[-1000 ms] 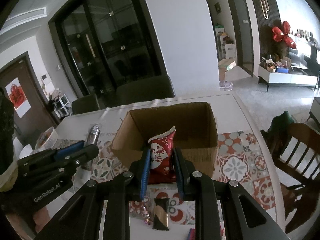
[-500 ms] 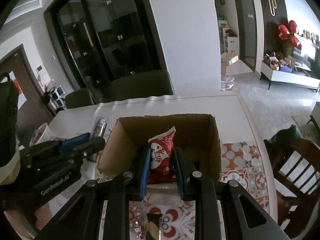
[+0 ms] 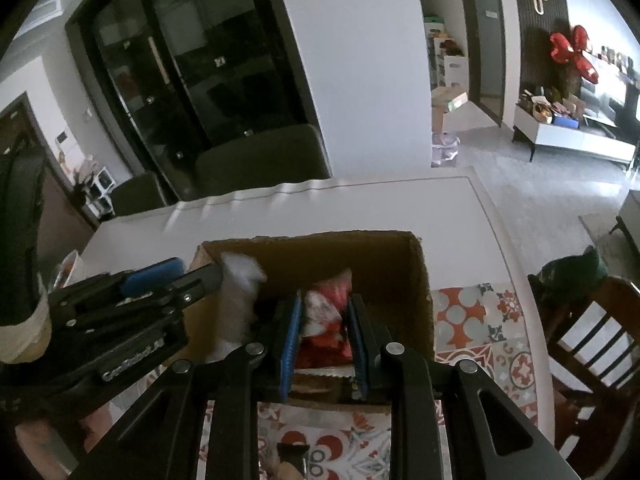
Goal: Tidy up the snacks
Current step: 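Open the left tool inside the box while the right tool releases the red packet, then move the left tool to the pale green snack while the right tool reaches the purple candy, then close the left tool on the pale green snack while the right tool grips the purple candy, then carry the green snack with the left tool while the right tool carries the purple candy into the box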
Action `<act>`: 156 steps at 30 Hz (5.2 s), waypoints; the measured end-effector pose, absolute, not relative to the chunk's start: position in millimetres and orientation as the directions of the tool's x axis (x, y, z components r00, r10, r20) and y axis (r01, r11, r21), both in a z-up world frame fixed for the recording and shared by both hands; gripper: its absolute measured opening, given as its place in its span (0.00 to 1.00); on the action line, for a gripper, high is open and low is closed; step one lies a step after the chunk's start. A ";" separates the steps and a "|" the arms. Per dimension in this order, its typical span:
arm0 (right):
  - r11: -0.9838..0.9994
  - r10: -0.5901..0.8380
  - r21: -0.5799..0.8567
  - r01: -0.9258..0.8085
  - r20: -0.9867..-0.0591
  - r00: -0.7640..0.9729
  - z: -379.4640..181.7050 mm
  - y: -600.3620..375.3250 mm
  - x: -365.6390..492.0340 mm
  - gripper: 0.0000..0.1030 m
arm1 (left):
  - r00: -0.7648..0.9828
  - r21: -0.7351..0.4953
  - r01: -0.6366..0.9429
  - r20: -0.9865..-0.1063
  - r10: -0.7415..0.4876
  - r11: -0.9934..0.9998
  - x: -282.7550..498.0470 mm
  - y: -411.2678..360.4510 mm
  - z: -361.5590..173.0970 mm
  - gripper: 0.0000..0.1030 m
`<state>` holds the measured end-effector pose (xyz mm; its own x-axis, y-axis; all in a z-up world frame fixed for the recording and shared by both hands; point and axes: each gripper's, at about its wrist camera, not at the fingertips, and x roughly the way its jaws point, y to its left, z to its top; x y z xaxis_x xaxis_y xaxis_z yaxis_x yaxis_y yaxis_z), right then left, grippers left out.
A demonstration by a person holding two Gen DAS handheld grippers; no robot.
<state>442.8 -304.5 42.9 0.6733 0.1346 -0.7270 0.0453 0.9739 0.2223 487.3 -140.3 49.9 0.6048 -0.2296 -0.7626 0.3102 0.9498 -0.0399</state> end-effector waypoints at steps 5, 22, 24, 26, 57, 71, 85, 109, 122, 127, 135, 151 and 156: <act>0.976 0.117 0.211 0.053 -0.715 0.689 43.6 -306.7 430.0 0.39 | 0.655 0.004 0.304 -0.727 -0.206 0.953 464.2 -128.2 58.1 0.56; 0.981 0.171 0.183 -0.066 -0.650 0.740 50.0 -248.8 351.7 0.43 | 0.753 0.060 0.299 -0.627 -0.197 0.952 351.8 -64.3 79.8 0.56; 0.981 0.178 0.174 -0.084 -0.645 0.744 47.7 -238.6 340.7 0.43 | 0.762 0.070 0.294 -0.619 -0.190 0.953 340.8 -57.5 77.6 0.56; 0.979 0.191 0.178 -0.099 -0.639 0.745 46.2 -231.5 331.7 0.43 | 0.772 0.078 0.284 -0.610 -0.180 0.956 328.1 -49.6 73.9 0.56; 0.983 0.182 0.139 -0.118 -0.705 0.685 -55.7 -177.6 272.0 0.43 | 0.734 0.092 0.242 -0.668 -0.121 0.966 262.7 12.6 -47.2 0.55; 0.984 0.176 0.148 -0.095 -0.784 0.595 -109.1 -169.3 291.5 0.43 | 0.641 0.036 0.257 -0.754 -0.143 0.966 288.7 20.9 -99.9 0.54; 0.984 0.176 0.149 -0.093 -0.810 0.560 -128.1 -164.4 306.6 0.42 | 0.553 -0.077 0.250 -0.807 -0.207 0.965 317.3 20.4 -129.5 0.51; 0.981 0.191 0.182 -0.070 -0.829 0.526 -147.0 -163.8 322.1 0.22 | 0.510 -0.076 0.240 -0.838 -0.192 0.968 335.8 4.1 -147.2 0.33; 0.973 0.228 0.213 -0.092 -0.800 0.555 -128.3 -163.7 308.8 0.22 | 0.561 -0.053 0.271 -0.803 -0.202 0.961 317.5 -7.5 -121.0 0.32; 0.972 0.230 0.217 -0.094 -0.782 0.579 -114.5 -167.2 302.3 0.22 | 0.588 -0.057 0.270 -0.781 -0.212 0.961 312.0 -8.3 -104.6 0.32; 0.970 0.234 0.225 -0.096 -0.743 0.627 -87.9 -174.4 289.2 0.22 | 0.642 -0.063 0.280 -0.729 -0.236 0.958 300.0 -12.1 -71.1 0.32; 0.970 0.211 0.227 -0.081 -0.638 0.741 -25.9 -199.5 272.6 0.22 | 0.724 -0.051 0.326 -0.629 -0.284 0.944 292.6 -34.7 -9.7 0.32; 0.972 0.198 0.222 -0.073 -0.614 0.764 -11.9 -209.7 274.1 0.22 | 0.741 -0.049 0.337 -0.603 -0.297 0.940 296.1 -43.2 5.2 0.32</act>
